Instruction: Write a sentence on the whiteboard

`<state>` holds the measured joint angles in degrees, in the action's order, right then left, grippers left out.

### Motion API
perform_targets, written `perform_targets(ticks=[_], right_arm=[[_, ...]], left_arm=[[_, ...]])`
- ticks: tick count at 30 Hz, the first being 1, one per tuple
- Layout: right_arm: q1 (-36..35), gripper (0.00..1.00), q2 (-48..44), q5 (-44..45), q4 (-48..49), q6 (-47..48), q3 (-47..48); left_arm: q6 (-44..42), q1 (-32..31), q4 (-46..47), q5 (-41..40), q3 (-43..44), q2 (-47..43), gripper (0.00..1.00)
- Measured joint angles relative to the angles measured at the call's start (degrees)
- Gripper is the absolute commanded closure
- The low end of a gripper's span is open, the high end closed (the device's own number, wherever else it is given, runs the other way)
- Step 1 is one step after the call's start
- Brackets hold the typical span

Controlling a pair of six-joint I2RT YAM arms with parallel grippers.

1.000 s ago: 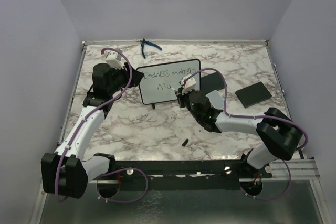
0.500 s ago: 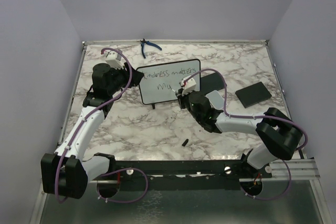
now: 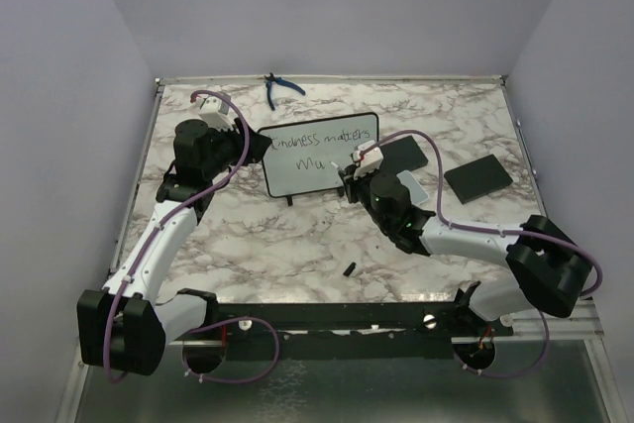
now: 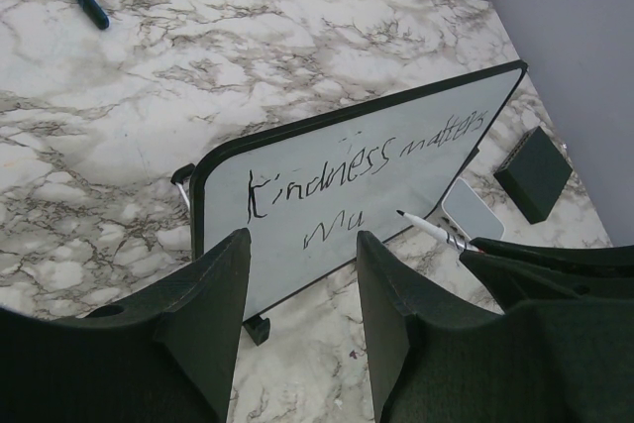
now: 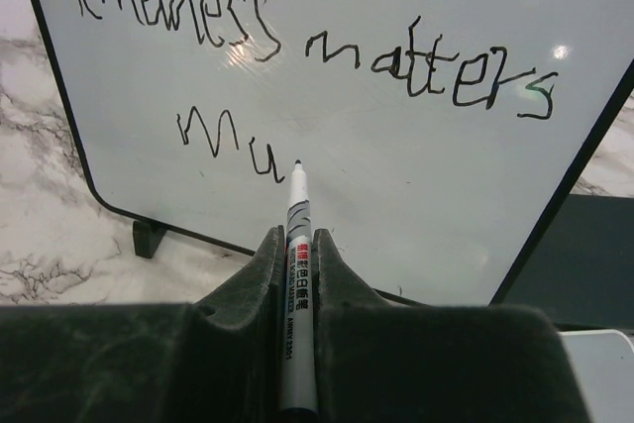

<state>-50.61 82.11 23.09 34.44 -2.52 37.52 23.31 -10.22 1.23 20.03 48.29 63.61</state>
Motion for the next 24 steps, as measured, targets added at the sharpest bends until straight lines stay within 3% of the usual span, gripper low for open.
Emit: perform_targets(ticks=[24], right_arm=[[0.1, 0.99, 3.6, 1.3, 0.7, 1.1, 2.2]], left_arm=[[0.0, 0.0, 0.0, 0.0, 0.0, 0.0, 0.51]])
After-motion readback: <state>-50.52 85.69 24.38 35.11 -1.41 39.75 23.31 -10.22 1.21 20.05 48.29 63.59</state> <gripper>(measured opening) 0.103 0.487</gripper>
